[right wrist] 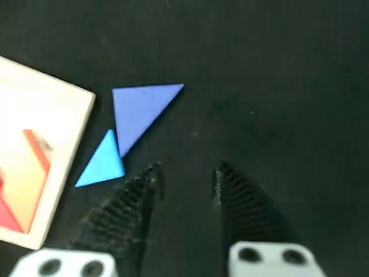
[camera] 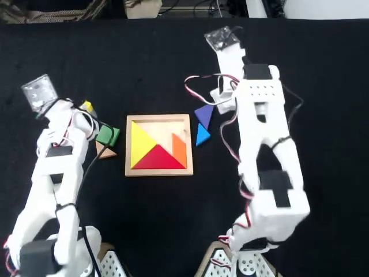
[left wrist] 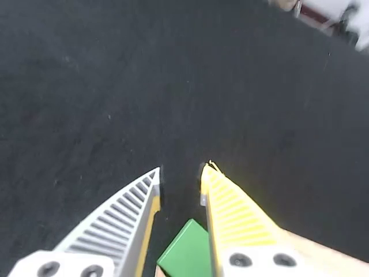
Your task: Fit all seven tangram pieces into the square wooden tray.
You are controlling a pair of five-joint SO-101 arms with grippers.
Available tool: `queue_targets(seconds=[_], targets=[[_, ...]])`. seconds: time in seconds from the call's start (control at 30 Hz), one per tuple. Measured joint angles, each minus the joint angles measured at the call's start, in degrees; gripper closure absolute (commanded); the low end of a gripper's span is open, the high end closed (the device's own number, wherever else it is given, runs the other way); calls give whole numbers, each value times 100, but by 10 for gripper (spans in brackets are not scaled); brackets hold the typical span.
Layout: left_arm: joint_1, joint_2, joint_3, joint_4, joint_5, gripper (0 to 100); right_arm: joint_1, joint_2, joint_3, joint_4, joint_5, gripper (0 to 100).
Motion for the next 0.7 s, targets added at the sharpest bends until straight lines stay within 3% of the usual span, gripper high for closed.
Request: queue_targets(seconds=[0.2, 0.37, 0.7], targets=[[62, 642, -360, 0, -193, 874, -26, 1222, -1231, 18, 176, 848], [62, 905, -519, 0, -193, 876, -97, 2532, -2664, -44, 598, 992], [62, 958, -598, 0, -229, 877, -193, 5099, -5732, 325, 695, 987]])
